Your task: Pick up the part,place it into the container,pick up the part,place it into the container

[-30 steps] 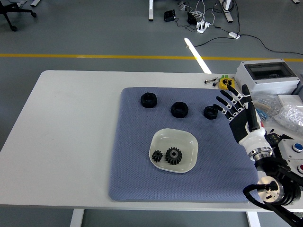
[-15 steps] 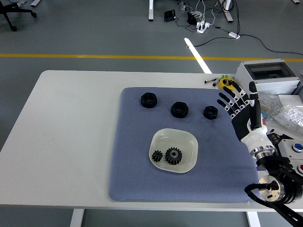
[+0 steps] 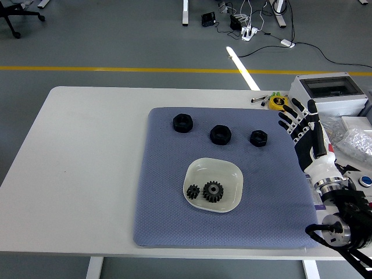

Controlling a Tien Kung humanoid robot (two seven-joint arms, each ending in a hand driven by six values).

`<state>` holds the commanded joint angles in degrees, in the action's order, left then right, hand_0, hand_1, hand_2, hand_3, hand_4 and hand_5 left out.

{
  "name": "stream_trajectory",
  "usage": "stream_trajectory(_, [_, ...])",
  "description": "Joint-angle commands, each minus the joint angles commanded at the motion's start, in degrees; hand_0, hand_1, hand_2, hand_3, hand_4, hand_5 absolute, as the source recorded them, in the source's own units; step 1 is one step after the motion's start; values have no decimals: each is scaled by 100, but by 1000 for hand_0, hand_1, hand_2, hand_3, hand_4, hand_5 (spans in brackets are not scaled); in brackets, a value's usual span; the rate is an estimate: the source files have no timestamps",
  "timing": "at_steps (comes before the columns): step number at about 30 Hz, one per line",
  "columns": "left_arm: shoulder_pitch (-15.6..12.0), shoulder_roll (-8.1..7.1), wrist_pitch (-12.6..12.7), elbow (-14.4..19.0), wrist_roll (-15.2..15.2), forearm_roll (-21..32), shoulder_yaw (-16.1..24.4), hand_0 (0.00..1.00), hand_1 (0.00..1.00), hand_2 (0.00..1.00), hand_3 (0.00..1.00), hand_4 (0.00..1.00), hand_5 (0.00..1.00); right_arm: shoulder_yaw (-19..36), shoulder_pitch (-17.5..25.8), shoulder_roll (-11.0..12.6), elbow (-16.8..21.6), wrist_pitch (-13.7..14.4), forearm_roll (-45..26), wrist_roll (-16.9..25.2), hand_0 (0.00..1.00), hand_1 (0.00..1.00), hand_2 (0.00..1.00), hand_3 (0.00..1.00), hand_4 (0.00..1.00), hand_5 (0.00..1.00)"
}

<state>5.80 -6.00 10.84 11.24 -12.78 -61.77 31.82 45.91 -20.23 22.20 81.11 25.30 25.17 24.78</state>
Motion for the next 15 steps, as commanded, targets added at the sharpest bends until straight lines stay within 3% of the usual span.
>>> stream_trajectory(15, [-43, -15, -9, 10, -16, 7, -8, 661, 536, 572, 561, 632, 614, 51, 80, -43, -151, 160, 130, -31, 934, 853, 860, 898, 998, 942])
